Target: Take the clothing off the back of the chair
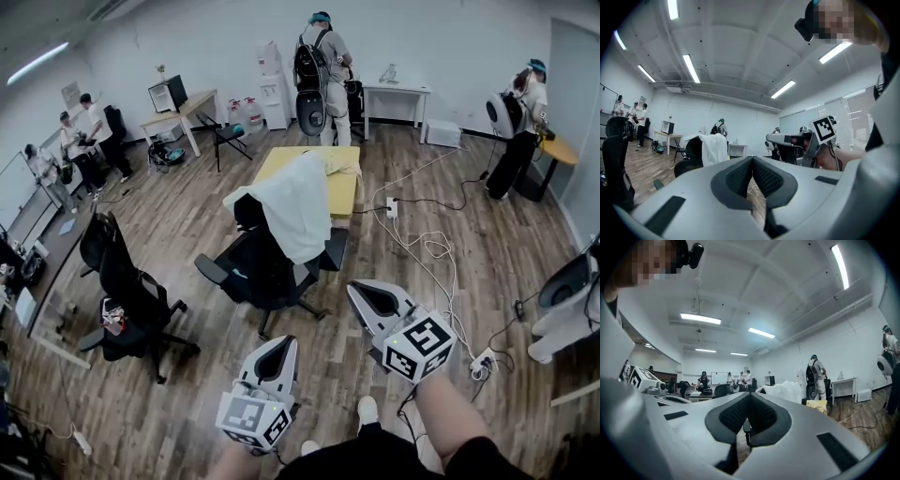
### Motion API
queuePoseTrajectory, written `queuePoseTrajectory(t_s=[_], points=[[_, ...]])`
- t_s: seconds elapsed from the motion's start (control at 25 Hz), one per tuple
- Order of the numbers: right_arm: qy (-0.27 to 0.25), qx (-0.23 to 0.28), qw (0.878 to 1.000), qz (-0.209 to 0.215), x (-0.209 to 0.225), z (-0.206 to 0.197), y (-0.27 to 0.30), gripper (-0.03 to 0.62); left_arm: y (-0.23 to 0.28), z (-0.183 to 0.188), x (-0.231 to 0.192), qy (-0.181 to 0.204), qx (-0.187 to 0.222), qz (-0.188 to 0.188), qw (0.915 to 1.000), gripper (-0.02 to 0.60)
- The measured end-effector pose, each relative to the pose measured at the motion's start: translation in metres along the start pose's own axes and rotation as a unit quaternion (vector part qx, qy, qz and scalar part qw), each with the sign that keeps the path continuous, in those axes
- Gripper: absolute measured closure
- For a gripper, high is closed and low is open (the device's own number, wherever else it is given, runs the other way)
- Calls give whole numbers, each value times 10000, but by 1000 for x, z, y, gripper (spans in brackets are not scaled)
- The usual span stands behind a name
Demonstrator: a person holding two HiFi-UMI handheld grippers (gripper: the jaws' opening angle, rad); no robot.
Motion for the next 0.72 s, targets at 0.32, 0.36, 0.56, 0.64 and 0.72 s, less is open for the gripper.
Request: queuePoseTrajectory(t_s=[0.32,0.36,0.56,0.64,0.72], points=[[75,47,9998,180,57,4,10,580,50,-2,13,-5,-73,189,9998,566],[67,56,9997,235,64,4,12,580,57,-2,15,7,-71,203,9998,565],[97,63,9995,304,99,10,20,580,90,0,23,-7,-77,300,9995,566],[117,66,9993,363,113,11,23,580,102,0,26,-22,-92,336,9994,565],[144,79,9990,406,125,13,27,580,111,2,26,-19,-104,381,9992,565]])
Point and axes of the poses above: the fingertips, and each gripper's own axes: y forward along the fingers, x to its right, z out of its top, the point moved 9 cm from there along -y, backward along the fingers, and after that the axes turned 3 degrees about y, right-handed, at the moved point
